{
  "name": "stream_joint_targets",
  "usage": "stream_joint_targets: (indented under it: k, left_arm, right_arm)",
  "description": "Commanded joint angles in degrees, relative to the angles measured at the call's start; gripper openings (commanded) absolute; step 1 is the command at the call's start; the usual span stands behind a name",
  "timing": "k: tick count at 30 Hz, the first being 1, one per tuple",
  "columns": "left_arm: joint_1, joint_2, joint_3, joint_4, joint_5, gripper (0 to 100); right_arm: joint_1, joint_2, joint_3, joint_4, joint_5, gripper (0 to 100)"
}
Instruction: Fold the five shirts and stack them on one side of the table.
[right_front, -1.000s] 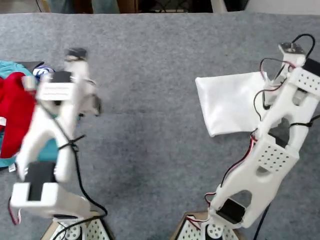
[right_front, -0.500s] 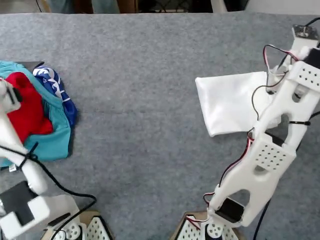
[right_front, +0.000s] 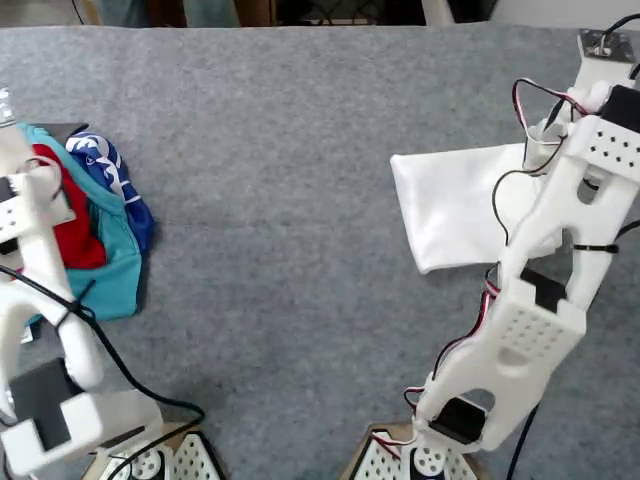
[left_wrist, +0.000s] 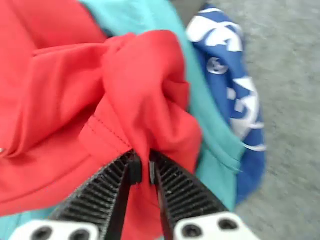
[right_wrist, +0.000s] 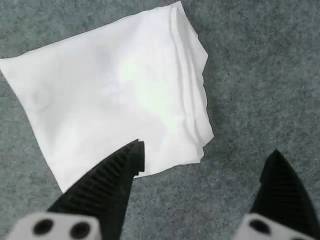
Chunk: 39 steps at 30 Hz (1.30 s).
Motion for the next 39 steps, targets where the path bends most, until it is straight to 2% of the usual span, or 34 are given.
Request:
stream_joint_targets:
  k: [1, 5, 12, 15, 17, 19, 21, 24, 27, 30, 34, 37, 39]
  left_arm:
    - [8.31, -9.14, -0.22, 5.36, 0.35, 3]
    - [23.08, -19.43, 5.58, 9.76, 0.35, 3]
    - [53.67, -32.53, 20.09, 10.11, 0.0, 3]
    - [64.92, -33.05, 25.63, 10.9, -6.07, 3]
    - [72.22, -33.05, 27.03, 15.3, -10.99, 3]
    - [77.49, -33.32, 26.77, 19.78, -14.33, 3]
    - [78.29, -33.58, 24.31, 23.47, -13.89, 8]
    - [74.33, -33.67, 16.04, 33.58, -11.16, 22]
    - [67.65, -33.67, 6.37, 40.35, -10.99, 23]
    - [55.6, -33.76, -3.12, 42.73, -9.76, 22]
    - [31.96, -33.76, -11.82, 42.99, -6.59, 22]
    - [9.27, -33.41, -11.3, 42.11, -6.24, 22]
    - [-2.42, -33.14, -7.25, 38.77, -6.24, 22]
  right_arm:
    - [-0.97, -9.1, 4.88, 0.53, -0.09, 36.1]
    - [-0.53, -13.93, 12.53, 0.53, 0.09, 36.4]
    - [-0.53, -20.7, 21.41, 0.53, 0.09, 36.4]
    - [-0.53, -22.9, 23.6, 0.53, 0.18, 36.4]
    - [-0.7, -23.87, 24.48, 0.53, 0.18, 36.4]
    - [-0.97, -24.22, 24.75, 0.53, 0.18, 36.4]
    - [-2.11, -24.22, 24.57, 0.44, 0.18, 36.4]
    - [-5.89, -24.22, 24.75, 0.44, -0.26, 36.4]
    - [-12.22, -24.22, 24.84, 0.44, -0.35, 36.2]
    - [-20.4, -23.43, 24.84, 0.44, -0.35, 36.2]
    - [-32.7, -20.26, 24.48, 0.44, -0.35, 36.1]
    - [-43.78, -17.89, 24.48, 0.44, -0.35, 36.1]
    - [-50.55, -15.25, 24.66, 0.26, -0.35, 36.1]
